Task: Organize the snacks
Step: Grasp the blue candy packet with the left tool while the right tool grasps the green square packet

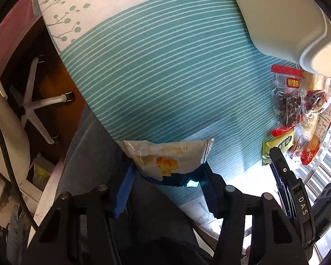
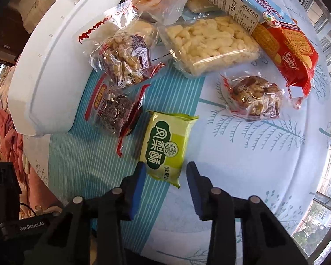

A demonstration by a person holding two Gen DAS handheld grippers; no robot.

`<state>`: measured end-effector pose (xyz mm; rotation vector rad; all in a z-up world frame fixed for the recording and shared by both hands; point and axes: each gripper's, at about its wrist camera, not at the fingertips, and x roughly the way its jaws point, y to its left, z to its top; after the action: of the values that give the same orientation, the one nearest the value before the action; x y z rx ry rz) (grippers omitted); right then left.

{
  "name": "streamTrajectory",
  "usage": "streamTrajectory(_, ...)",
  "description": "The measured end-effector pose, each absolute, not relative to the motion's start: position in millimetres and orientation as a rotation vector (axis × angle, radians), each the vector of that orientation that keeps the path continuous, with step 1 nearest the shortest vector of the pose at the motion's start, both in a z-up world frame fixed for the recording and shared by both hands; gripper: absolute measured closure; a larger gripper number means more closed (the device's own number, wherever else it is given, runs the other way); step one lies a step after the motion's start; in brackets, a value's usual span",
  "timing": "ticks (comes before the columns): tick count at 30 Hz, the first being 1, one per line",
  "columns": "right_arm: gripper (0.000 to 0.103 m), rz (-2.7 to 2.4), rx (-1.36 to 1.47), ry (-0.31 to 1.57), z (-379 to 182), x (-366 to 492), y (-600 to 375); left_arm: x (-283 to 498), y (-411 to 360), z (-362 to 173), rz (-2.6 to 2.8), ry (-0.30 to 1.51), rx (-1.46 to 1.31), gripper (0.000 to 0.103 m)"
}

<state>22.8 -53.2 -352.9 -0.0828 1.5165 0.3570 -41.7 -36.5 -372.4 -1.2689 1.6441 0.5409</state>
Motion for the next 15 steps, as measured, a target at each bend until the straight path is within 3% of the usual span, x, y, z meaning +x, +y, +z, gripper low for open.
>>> streamTrajectory(6,0.073,0.384,-0.109,1.522,-353.4,27.7,-38.0,-38.8,-39.7,-367.2,0.535,1.657,-1.271,0.052)
streamTrajectory(15,0.087,0.392,-0.009,1.559,-350.3,44.3,-54.3,-28.4,-54.8,-330.6,0.502,1.637,-1.244,0.054)
